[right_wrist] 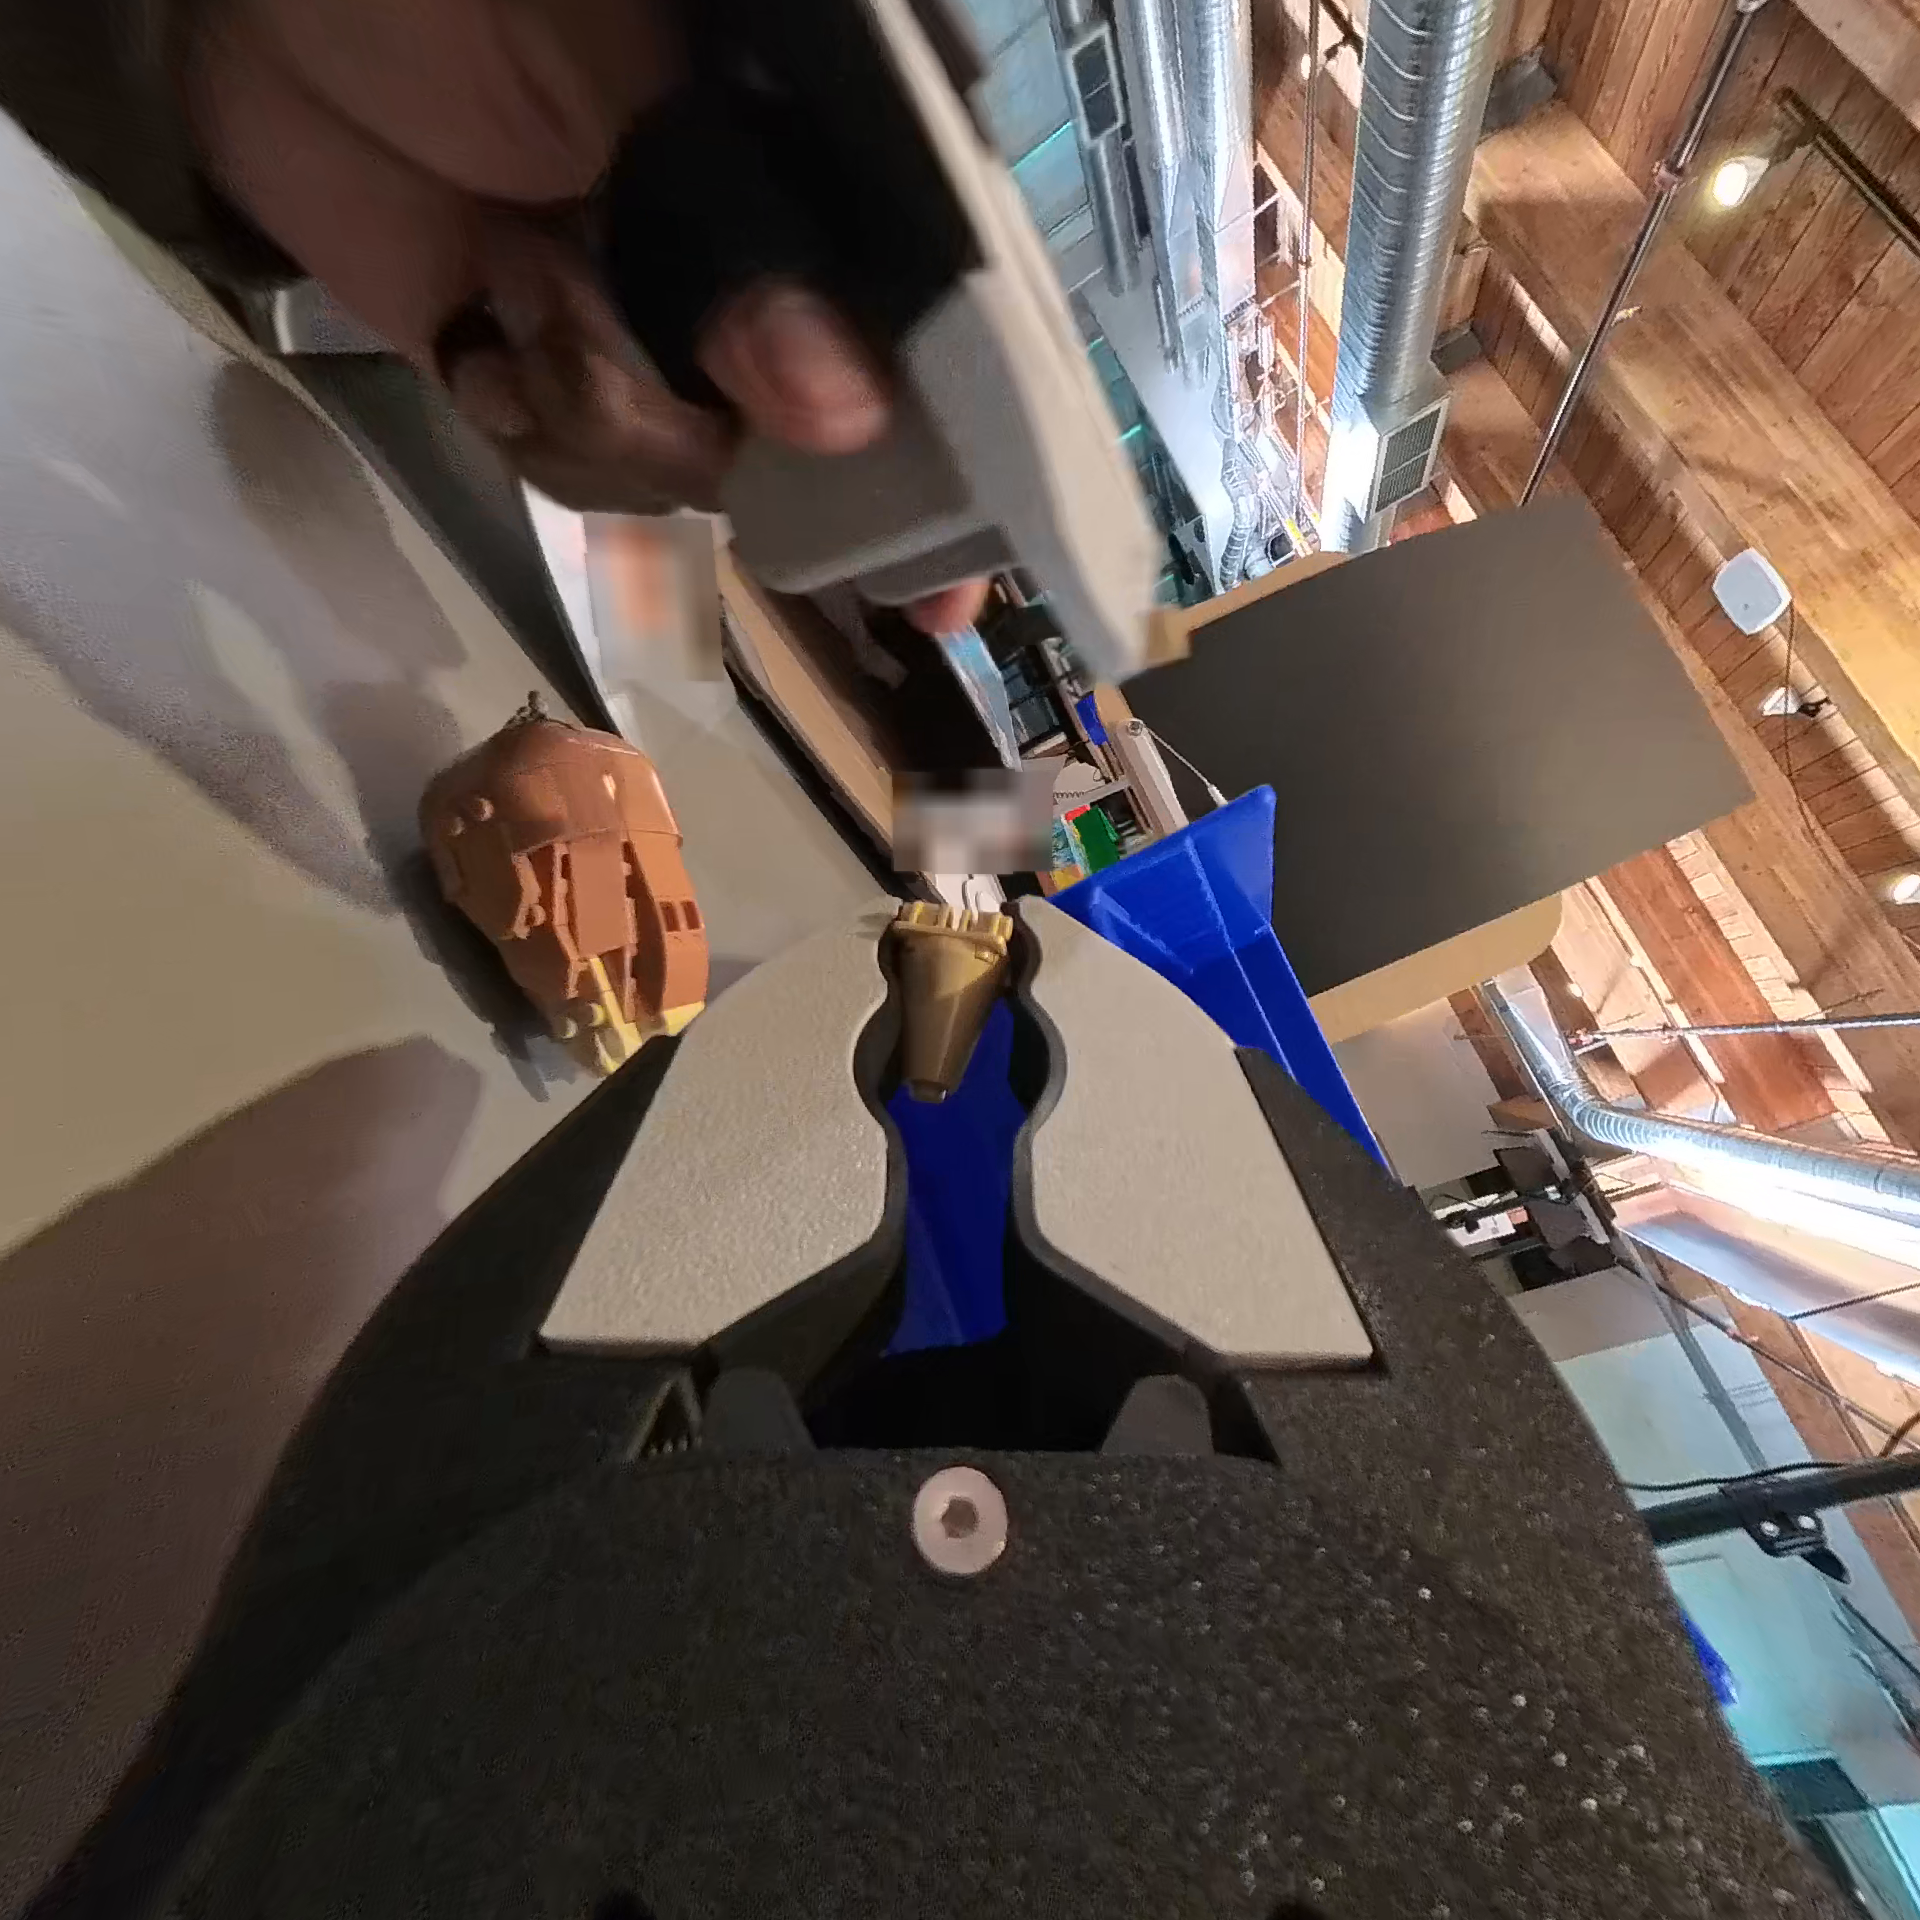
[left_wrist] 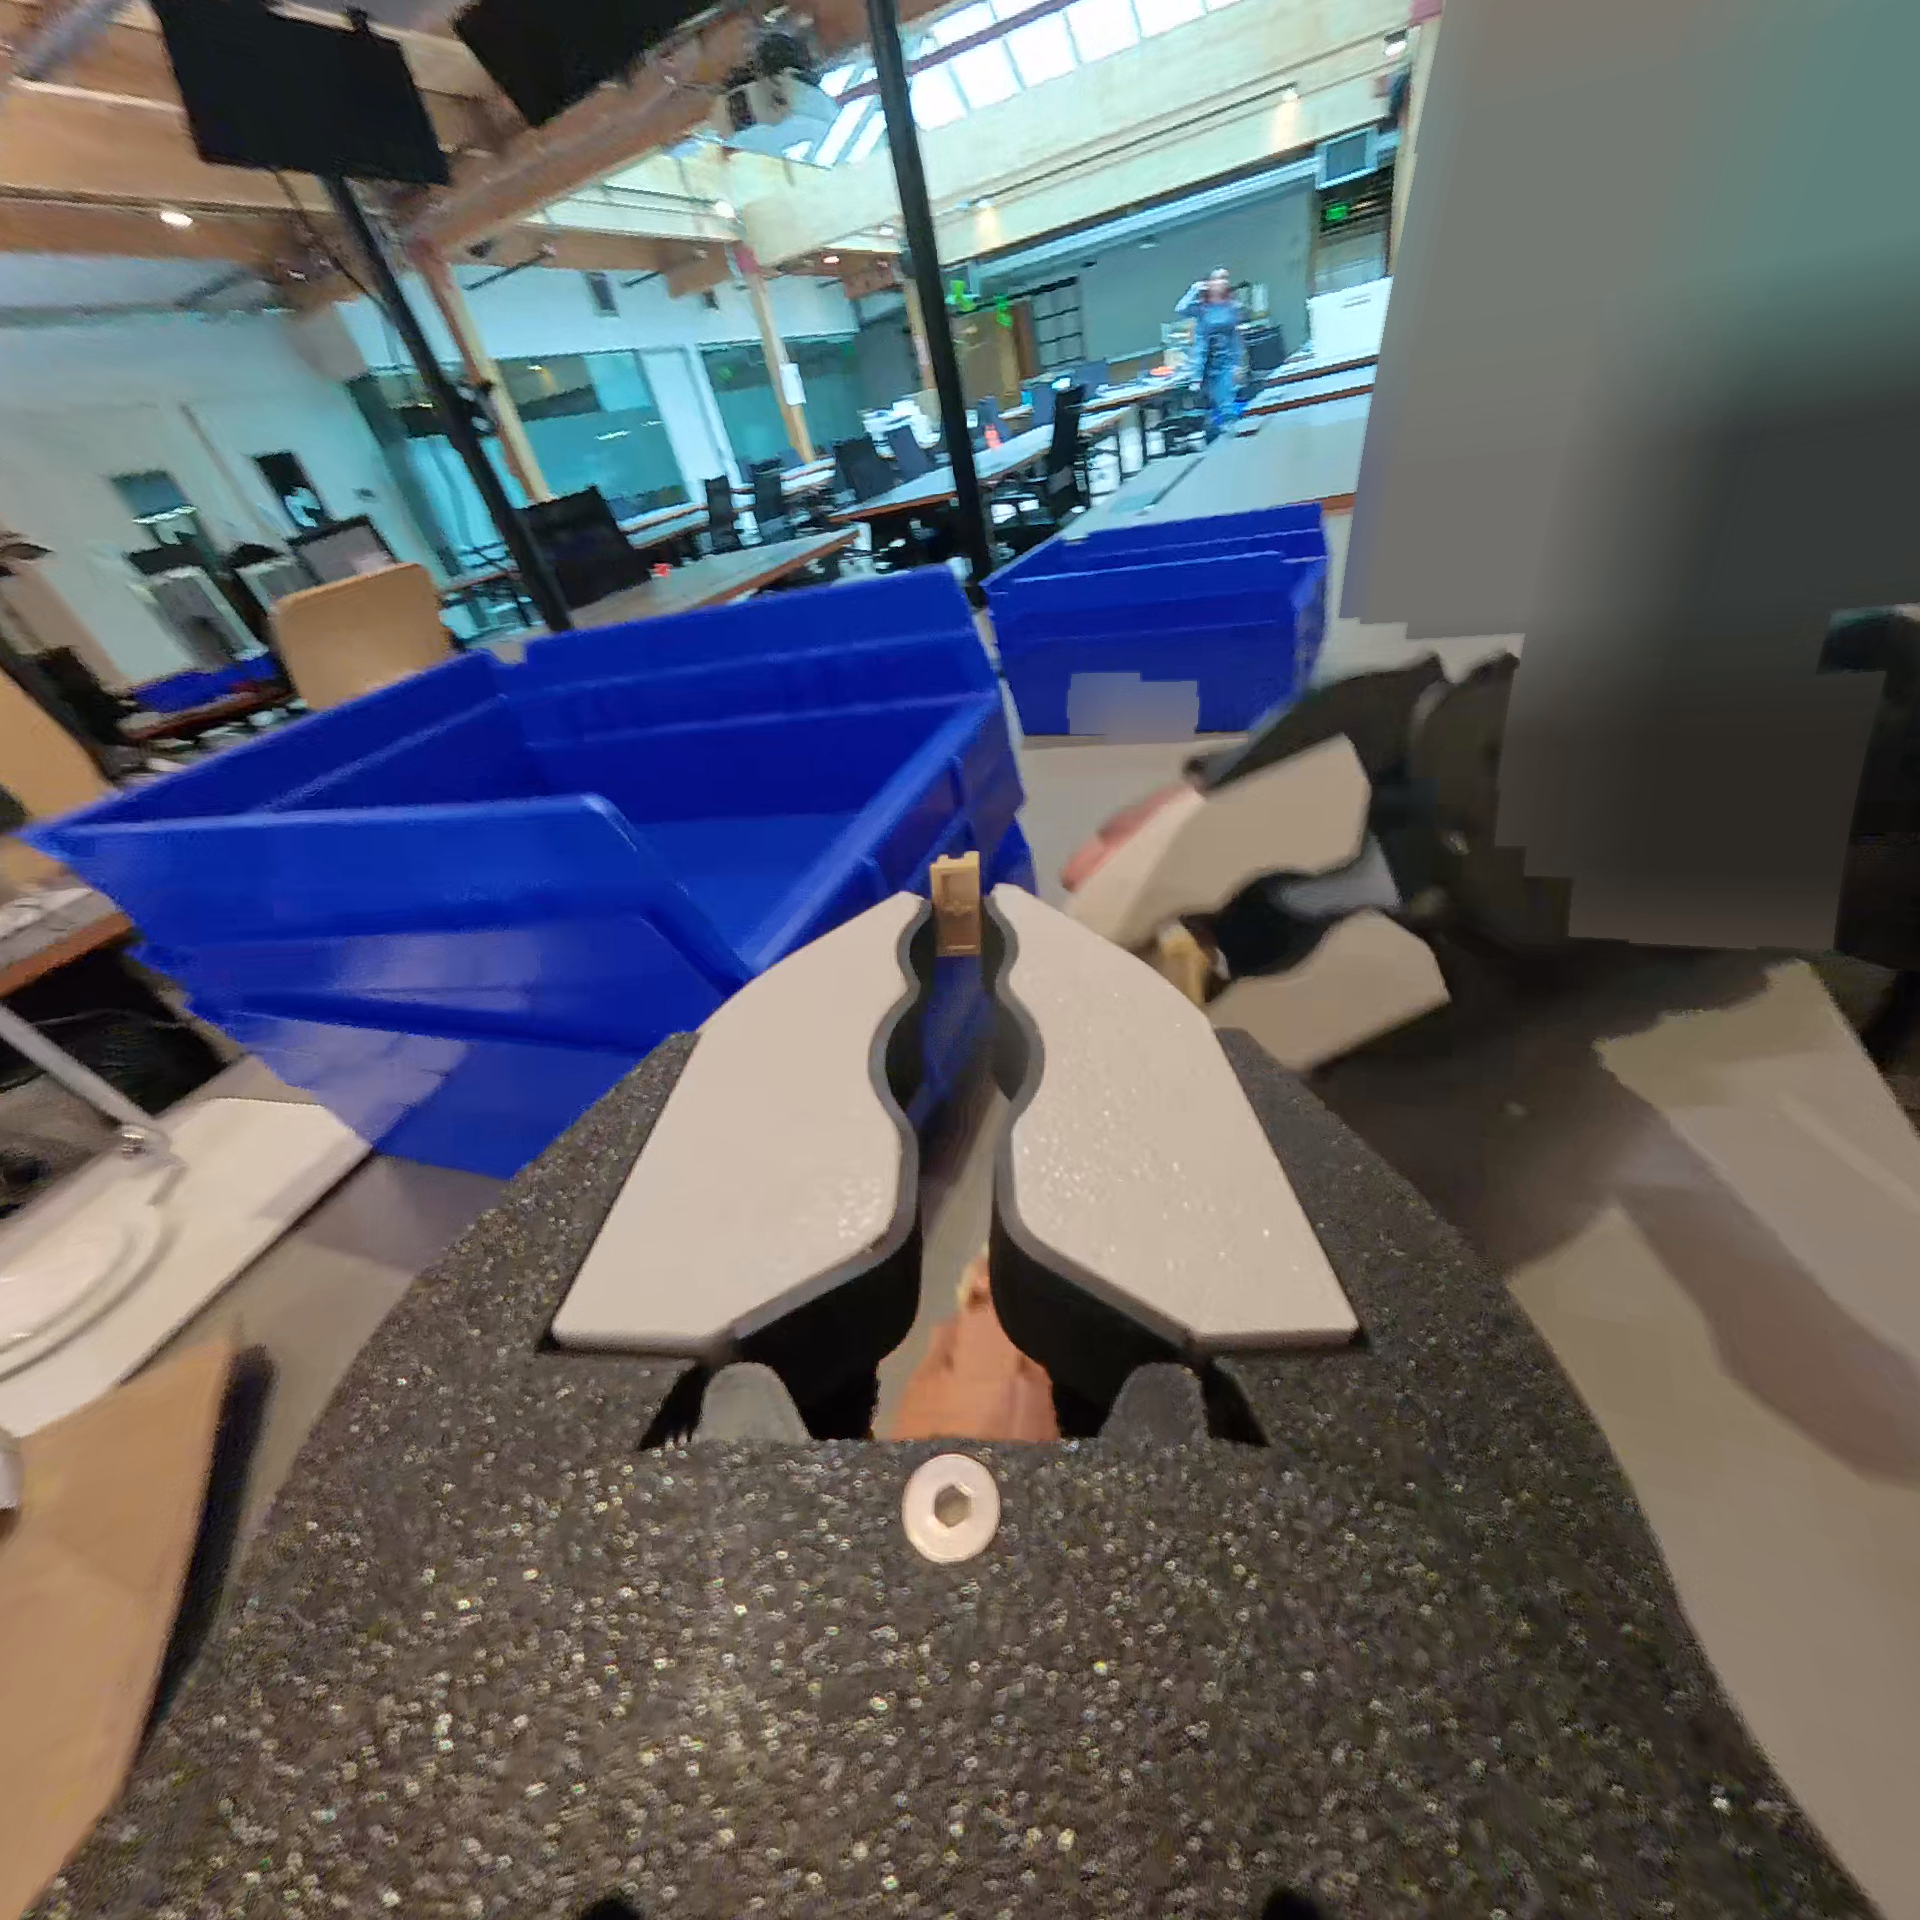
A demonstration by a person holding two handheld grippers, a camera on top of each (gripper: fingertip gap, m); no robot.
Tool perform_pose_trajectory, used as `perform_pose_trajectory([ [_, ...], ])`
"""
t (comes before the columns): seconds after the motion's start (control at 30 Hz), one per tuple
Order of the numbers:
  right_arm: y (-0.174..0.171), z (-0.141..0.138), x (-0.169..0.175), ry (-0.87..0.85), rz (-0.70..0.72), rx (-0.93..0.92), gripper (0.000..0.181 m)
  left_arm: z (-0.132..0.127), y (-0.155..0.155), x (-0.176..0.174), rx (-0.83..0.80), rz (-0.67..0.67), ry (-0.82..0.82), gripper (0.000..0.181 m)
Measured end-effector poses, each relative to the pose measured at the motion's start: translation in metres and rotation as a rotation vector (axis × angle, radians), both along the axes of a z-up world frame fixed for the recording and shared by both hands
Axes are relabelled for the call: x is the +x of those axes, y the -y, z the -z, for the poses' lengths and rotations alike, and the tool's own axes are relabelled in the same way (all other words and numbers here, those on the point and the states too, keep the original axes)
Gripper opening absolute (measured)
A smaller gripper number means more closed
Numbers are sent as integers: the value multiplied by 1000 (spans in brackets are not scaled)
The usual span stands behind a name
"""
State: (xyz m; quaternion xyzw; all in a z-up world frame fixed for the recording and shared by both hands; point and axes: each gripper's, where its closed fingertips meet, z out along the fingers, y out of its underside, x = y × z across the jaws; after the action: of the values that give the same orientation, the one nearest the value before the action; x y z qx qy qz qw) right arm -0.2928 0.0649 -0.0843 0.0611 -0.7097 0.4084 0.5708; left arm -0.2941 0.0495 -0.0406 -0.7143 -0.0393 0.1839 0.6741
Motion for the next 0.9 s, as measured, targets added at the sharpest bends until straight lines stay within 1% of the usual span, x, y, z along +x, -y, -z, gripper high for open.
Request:
perform_pose_trajectory([
  [0.07,2,4,1,3,-7,8,16,-23,-10,-10,-12,-58,-47,8],
  [0.13,4,8,1,13,-14,18,16,-51,-21,-27,-46,-158,-110,8],
  [0.2,5,11,1,17,-18,26,16,-72,-33,-52,-103,-255,-109,8],
  [0.23,5,11,2,20,-21,27,16,-75,-40,-66,-139,-288,-83,9],
  [0.27,6,12,2,24,-23,28,16,-75,-46,-79,-170,-312,-44,15],
  [0.33,6,12,2,28,-24,30,16,-69,-52,-101,-181,-345,52,28],
  [0.43,4,12,1,37,-21,29,16,-63,-48,-108,-100,-348,149,35],
  [0.57,1,6,0,44,-13,5,16,-51,-20,-104,-20,-398,154,37],
  [0.67,-4,-3,-4,47,8,-31,16,-31,1,-101,22,-419,167,36],
  [0.7,-7,-9,-6,45,22,-56,16,-22,5,-99,24,-416,175,37],
  [0.73,-12,-19,-10,47,40,-95,16,-18,9,-97,60,-401,179,35],
  [0.8,-23,-44,-22,87,84,-208,16,-4,20,-96,52,-419,194,34],
  [0.83,-29,-58,-31,121,106,-268,16,-1,23,-94,57,-417,192,34],
  [0.9,-41,-80,-55,209,176,-358,16,-3,27,-89,90,-395,199,33],
])
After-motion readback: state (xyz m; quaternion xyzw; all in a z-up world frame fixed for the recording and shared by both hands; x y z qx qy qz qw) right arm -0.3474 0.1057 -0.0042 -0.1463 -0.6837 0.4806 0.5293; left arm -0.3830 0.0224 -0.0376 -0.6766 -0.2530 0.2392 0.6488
